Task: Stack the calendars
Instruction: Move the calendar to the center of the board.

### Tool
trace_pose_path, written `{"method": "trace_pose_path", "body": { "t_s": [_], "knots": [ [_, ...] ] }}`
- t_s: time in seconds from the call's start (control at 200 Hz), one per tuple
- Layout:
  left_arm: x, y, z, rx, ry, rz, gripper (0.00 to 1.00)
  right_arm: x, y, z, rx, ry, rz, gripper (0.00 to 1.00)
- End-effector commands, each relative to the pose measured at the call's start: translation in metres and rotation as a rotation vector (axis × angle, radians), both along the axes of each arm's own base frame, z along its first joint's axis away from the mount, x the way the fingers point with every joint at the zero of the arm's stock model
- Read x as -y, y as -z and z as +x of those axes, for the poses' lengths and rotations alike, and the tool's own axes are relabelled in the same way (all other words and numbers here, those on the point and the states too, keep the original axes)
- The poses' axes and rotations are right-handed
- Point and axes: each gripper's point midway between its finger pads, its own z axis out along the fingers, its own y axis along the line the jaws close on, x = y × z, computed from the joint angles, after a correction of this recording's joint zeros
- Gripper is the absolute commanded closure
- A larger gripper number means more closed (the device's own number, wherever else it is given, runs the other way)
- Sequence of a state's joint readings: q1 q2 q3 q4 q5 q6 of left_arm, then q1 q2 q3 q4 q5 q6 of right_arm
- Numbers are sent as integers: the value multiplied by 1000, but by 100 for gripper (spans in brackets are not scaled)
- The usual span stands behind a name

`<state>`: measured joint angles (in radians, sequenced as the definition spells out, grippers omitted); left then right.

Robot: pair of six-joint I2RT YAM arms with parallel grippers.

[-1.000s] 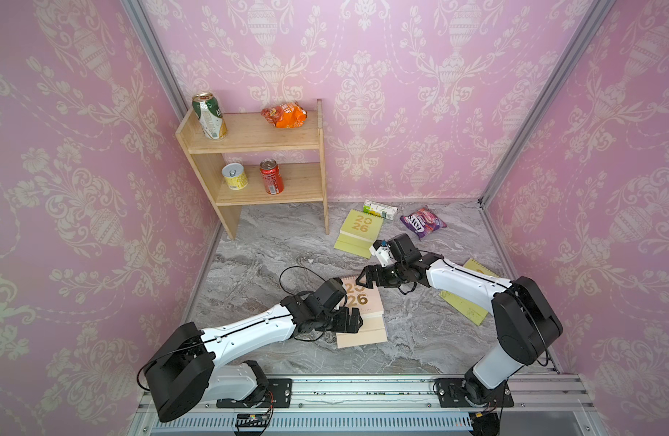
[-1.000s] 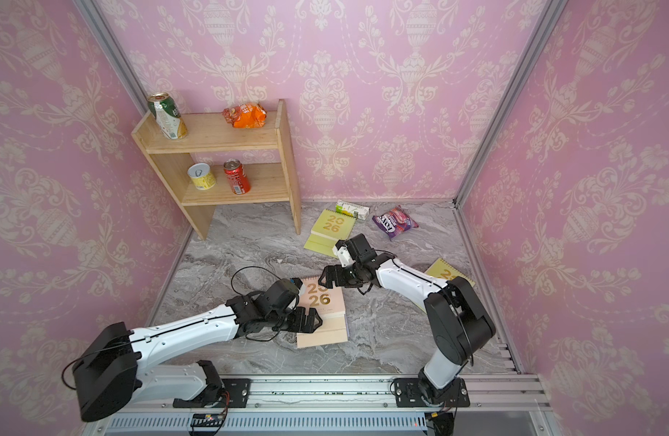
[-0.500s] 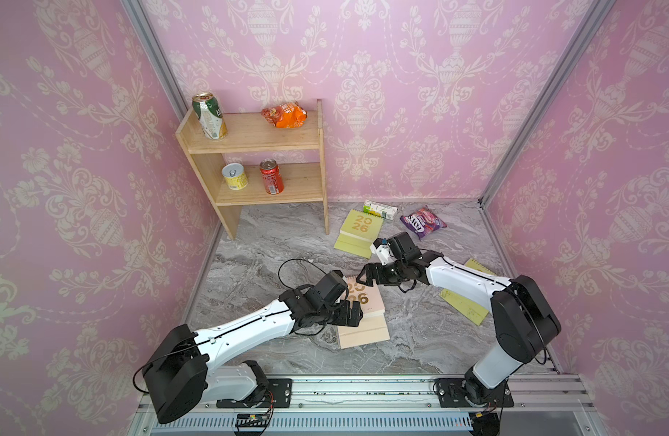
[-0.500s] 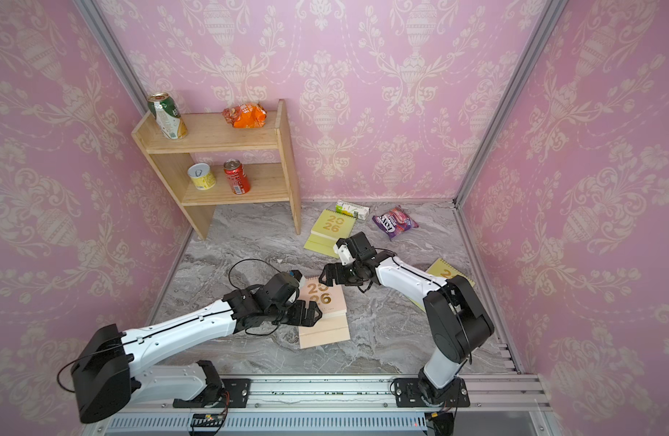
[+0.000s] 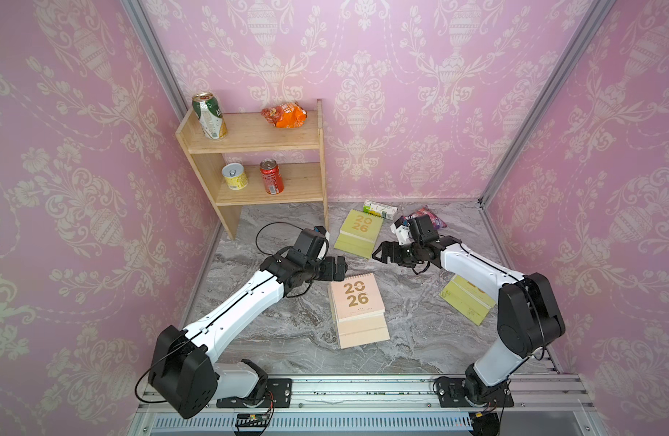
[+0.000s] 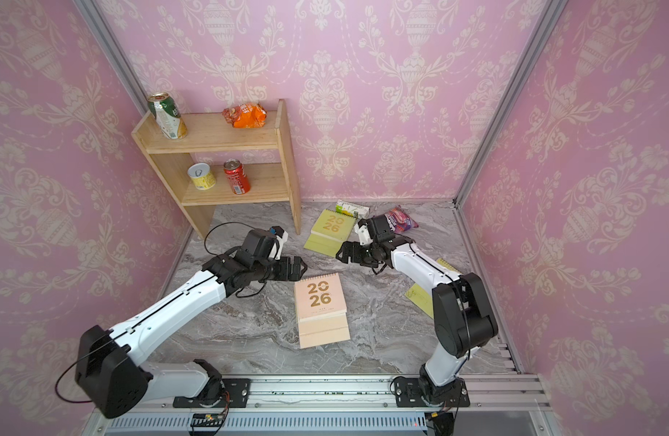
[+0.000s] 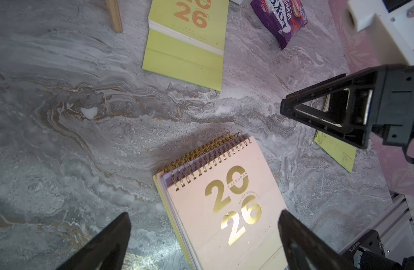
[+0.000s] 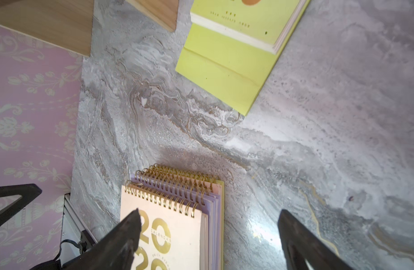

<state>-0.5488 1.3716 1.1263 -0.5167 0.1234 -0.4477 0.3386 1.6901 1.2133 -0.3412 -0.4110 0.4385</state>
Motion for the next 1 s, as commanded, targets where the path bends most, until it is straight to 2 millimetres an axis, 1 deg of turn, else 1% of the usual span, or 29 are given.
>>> {"method": "trace_pose_path", "body": {
  "t_s": [0.0,0.125,0.265,0.44,0.545,0.73,0.846,0.996],
  "knots": [
    [7,-6,35,80,57,52,1,4,1,20,19,18,-17,7],
    [8,4,68,68,55,66,1,4,5,37,17,33,-29,8],
    [11,17,100,62,46,16,1,3,14,55,4,54,-32,8],
    [14,35,129,47,52,11,1,3,27,71,-15,72,-48,9],
    [13,46,145,36,46,-11,1,1,37,78,-34,77,-52,9],
    [17,68,162,1,50,-28,1,0,55,85,-71,88,-65,10],
    [20,85,167,-35,63,-18,1,0,64,86,-86,92,-77,11],
    [23,103,175,-63,64,-2,1,-1,71,88,-98,95,-75,11]
  ]
}}
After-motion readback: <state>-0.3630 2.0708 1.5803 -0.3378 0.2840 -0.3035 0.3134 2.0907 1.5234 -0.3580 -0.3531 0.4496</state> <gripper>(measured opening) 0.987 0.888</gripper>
